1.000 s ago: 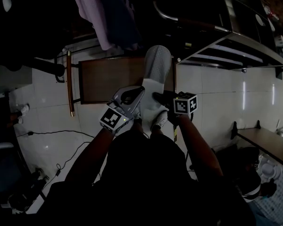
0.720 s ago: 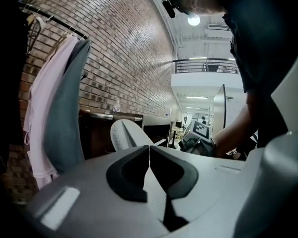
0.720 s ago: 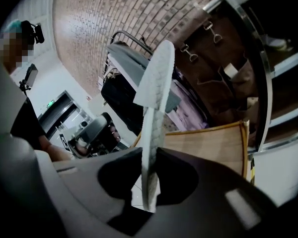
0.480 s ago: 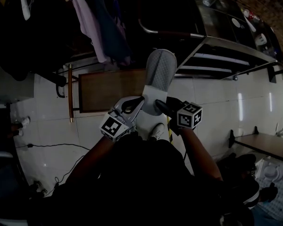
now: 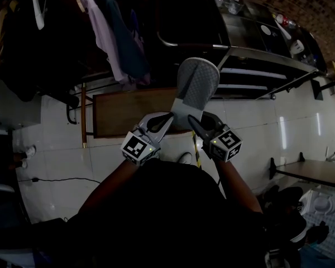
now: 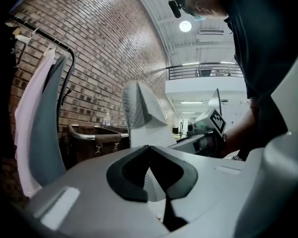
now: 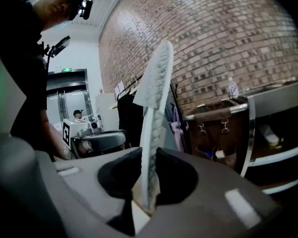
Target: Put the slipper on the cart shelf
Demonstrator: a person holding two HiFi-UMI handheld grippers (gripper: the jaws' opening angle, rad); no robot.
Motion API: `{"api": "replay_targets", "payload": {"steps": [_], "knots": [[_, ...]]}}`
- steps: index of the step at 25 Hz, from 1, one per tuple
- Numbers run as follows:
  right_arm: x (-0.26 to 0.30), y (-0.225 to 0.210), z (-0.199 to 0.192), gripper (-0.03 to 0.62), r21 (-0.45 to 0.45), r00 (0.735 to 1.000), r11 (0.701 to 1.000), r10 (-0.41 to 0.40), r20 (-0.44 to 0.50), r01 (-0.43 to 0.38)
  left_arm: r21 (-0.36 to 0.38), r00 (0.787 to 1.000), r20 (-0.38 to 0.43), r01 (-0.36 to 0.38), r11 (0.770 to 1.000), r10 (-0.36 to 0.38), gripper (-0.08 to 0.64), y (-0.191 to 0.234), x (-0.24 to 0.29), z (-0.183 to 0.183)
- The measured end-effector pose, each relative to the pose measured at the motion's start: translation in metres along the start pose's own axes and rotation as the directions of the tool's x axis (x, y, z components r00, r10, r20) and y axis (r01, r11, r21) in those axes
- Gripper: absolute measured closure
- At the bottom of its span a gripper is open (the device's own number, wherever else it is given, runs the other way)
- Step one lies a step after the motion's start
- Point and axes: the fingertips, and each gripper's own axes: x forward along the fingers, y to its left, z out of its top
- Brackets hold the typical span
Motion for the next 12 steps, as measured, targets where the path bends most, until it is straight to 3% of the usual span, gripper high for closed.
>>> {"api": "replay_targets", "payload": {"steps": [6, 9, 12], "knots": [[-0.017, 0.000, 0.029, 0.528, -0.129, 0.996, 0.989, -0.061, 0.060, 0.068, 0.014, 0.998, 0.039, 0.045, 0.999, -0.045, 0.560, -0.009, 0.013, 0.024], [-0.020, 0.000, 0.033, 0.528, -0.153, 0.996, 0.986, -0.060, 0.062, 0.069, 0.013, 0.998, 0.046, 0.048, 0.999, -0.049, 0.560, -0.007, 0.015, 0.023], [-0.022, 0.000, 0.032, 0.528, -0.145, 0.996, 0.987, -0.060, 0.064, 0.069, 0.003, 0.999, 0.001, 0.045, 0.999, -0.045, 0.560, -0.006, 0.014, 0.014]]}}
